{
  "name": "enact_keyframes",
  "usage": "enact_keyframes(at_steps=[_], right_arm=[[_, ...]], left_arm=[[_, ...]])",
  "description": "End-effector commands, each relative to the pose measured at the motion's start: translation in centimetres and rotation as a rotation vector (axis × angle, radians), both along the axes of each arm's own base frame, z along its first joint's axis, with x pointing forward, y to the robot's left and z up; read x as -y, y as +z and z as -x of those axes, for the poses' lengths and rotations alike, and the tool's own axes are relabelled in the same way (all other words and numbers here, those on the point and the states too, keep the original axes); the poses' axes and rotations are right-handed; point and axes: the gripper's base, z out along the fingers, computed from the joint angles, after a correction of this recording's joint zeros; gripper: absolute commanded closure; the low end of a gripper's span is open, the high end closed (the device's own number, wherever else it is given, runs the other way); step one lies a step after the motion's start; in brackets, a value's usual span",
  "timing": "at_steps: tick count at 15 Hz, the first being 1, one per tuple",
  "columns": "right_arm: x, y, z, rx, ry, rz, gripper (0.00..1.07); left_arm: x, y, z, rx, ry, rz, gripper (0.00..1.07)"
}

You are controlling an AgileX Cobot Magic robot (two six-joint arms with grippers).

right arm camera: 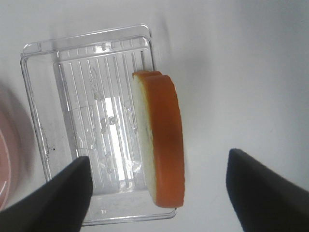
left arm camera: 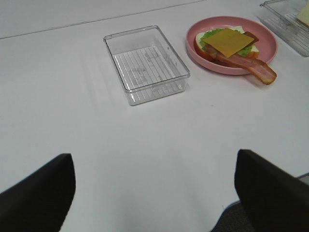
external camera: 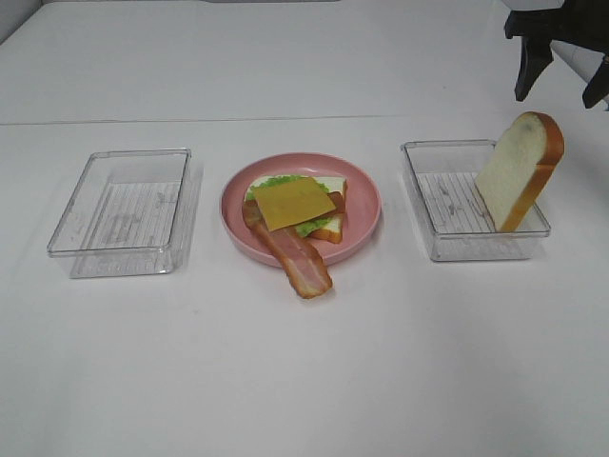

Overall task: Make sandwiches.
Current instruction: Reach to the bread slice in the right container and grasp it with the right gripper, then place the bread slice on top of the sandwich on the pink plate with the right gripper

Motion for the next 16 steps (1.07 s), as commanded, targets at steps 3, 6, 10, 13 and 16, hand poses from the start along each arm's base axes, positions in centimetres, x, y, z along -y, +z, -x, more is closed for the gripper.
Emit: enact_keyframes(at_steps=[3,6,10,13,16], right_arm=[[0.0,-2.5,-0.6,-0.076,0.006,-0.010,0.34],[-0.1,-4.6,-1.0,-0.132,0.005,-0.027,0.35],[-0.5,-5.8,-1.1,-0.171,0.037,-0.050,0.79],[-0.5,-5.0,-0.9,-0.164,0.037,-0.050,1.07],[-0.8,-2.3,-0.3,-0.099,0.036,-0.086,1.07]], left_arm=[[0.0,-0.1,-0.1,0.002,0.003,0.001,0.22],[0.0,-0.1,-0.1,0.002,0.003,0.001,0.22],[0.0,-0.1,-0.1,0.002,0.003,0.001,0.22],[0.0,-0.1,-0.1,0.002,0.003,0.001,0.22],[0.0,-0.1,-0.1,0.002,0.003,0.001,0.22]])
